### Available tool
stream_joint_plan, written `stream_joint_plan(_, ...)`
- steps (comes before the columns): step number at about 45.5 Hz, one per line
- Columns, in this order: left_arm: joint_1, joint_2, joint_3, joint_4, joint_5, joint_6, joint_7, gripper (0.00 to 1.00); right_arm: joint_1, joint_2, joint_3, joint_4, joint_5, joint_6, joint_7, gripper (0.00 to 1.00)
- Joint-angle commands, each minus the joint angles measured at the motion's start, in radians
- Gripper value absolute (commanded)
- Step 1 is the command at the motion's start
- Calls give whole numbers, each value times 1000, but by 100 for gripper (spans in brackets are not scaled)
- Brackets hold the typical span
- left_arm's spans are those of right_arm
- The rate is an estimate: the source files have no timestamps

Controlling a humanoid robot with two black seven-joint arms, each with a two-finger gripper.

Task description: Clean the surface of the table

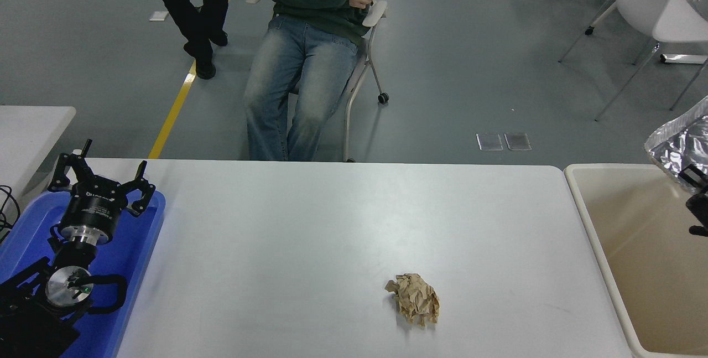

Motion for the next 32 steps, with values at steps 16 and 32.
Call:
stream_joint_plan(16,0,0,0,0,0,0,0,100,-82,67,1,-8,10,-7,-1,0)
stream_joint_plan(32,0,0,0,0,0,0,0,100,-88,90,6,-8,12,-7,-1,0)
